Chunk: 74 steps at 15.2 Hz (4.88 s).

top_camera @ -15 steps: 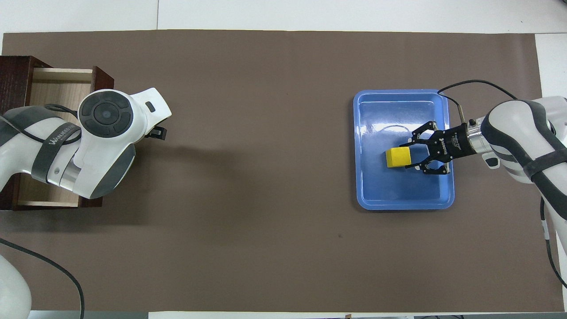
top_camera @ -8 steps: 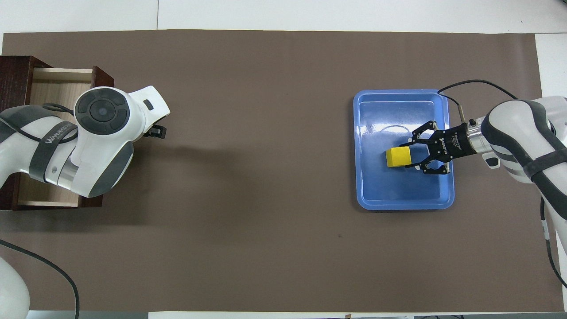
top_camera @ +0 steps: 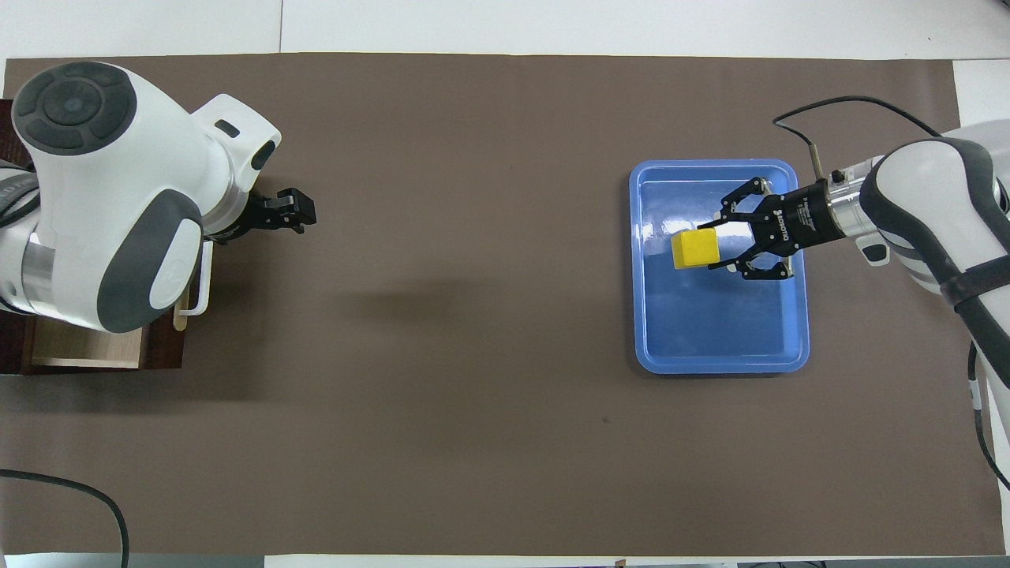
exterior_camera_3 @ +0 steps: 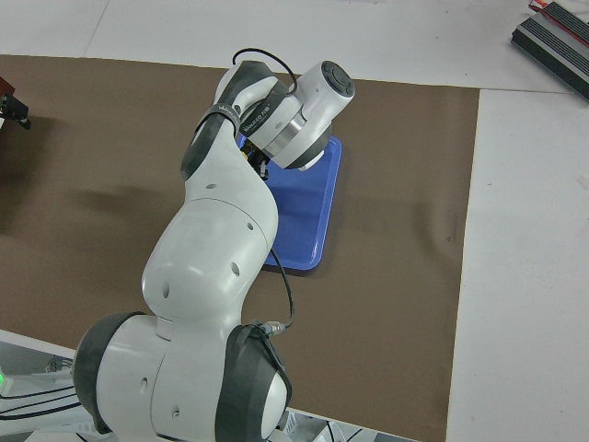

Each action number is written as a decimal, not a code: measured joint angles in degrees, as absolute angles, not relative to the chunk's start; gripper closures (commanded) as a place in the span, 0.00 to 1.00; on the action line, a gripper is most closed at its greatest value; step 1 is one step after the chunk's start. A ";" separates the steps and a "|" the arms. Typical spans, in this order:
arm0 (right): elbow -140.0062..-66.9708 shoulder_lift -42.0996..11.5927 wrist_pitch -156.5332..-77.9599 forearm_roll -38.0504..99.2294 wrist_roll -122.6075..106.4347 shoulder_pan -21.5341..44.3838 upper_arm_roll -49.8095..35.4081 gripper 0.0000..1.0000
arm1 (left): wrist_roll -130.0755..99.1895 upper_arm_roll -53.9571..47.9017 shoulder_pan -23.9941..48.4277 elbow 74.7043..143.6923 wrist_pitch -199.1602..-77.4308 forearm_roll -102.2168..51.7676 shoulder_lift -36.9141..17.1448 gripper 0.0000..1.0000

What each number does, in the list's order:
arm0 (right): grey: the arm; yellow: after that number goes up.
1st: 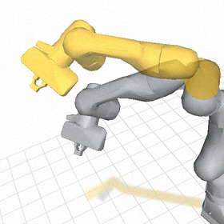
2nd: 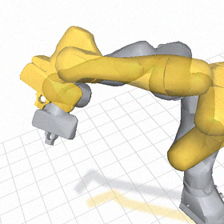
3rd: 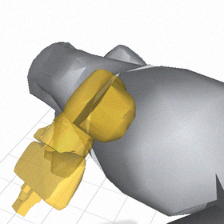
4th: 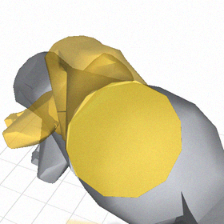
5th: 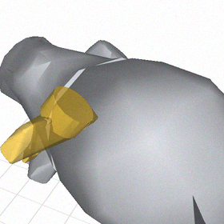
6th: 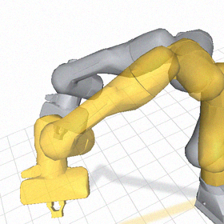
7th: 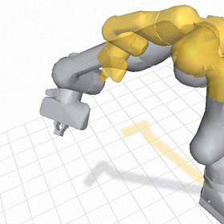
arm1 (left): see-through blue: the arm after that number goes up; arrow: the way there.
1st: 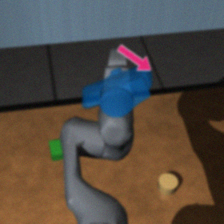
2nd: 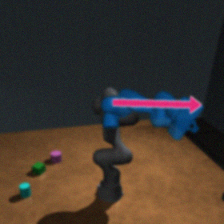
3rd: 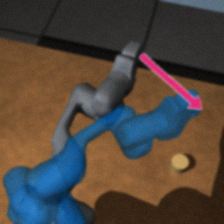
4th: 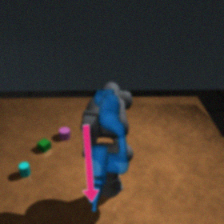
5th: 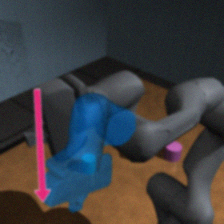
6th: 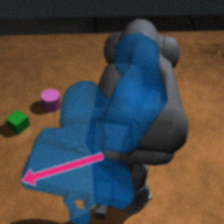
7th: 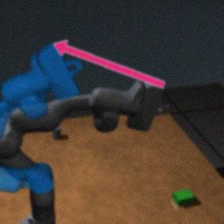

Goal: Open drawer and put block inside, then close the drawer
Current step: 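Lift the cube toward the left gripper while the left gripper approaches it, then grasp the cube with the left gripper and open the right gripper, then lower the cube into the open drawer with the left gripper while the right gripper retracts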

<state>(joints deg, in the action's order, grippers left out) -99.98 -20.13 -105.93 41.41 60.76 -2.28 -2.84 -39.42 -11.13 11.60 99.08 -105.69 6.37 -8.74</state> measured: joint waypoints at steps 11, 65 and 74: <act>-97.13 -17.42 -108.21 45.18 80.68 13.78 -3.11 1.00 | -108.27 -11.51 21.78 95.08 -108.85 -2.77 -10.99 0.00; -93.31 -9.58 -92.99 20.66 42.37 1.80 -1.38 0.00 | -63.30 -8.99 -7.34 88.32 -97.61 0.73 -12.03 1.00; -92.93 -2.27 -89.74 3.60 7.87 -1.54 -1.30 0.00 | -66.79 -9.16 -12.80 106.85 -112.59 0.68 -6.08 0.00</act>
<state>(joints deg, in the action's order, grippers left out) -92.93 -2.27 -89.74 3.60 7.87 -1.54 -1.30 -66.79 -9.16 -12.80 106.85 -112.59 0.68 -6.08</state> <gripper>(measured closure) 0.000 0.366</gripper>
